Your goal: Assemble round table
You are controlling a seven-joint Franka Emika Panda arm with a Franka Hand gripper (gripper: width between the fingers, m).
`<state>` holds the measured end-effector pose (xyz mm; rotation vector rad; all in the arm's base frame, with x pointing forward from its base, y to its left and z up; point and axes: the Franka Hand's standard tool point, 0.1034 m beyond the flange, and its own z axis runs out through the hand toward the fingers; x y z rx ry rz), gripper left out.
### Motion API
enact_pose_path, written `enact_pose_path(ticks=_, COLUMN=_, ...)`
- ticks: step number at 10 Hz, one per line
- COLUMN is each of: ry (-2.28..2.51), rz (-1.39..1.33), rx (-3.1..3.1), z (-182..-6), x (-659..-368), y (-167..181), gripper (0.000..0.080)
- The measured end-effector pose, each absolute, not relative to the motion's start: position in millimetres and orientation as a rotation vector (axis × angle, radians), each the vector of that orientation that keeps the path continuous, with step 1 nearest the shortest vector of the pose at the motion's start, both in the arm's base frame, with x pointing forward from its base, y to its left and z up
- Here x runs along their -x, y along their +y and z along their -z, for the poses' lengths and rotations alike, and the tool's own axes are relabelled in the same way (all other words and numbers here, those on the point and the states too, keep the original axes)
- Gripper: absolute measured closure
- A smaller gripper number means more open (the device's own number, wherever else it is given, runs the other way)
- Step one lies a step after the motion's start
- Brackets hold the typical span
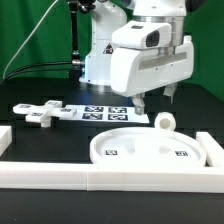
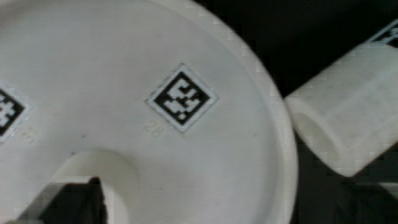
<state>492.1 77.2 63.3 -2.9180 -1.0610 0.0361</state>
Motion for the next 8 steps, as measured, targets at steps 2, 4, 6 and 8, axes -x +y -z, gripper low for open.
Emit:
enact_pose_path(ticks=2, ry=-1.054, rz=-0.025, rx=2.92, z=-61.3, x=-491.1, y=78.1, gripper=0.0151)
enact_pose_path(ticks=4, ry=-1.0, rz=-0.027, rx=2.937, z=-61.1, x=-490.9, y=78.7, gripper=0.0151)
enact_pose_path(ticks=6, ry=-0.641, rz=-0.006, rx=3.033, z=-56.9, x=-488.0, y=79.3, gripper=0.0151)
enact_pose_path(ticks=8, ry=-0.168, rz=-0.046, rx=3.077, z=-53.5, x=-476.4, y=78.0, gripper=0.0151)
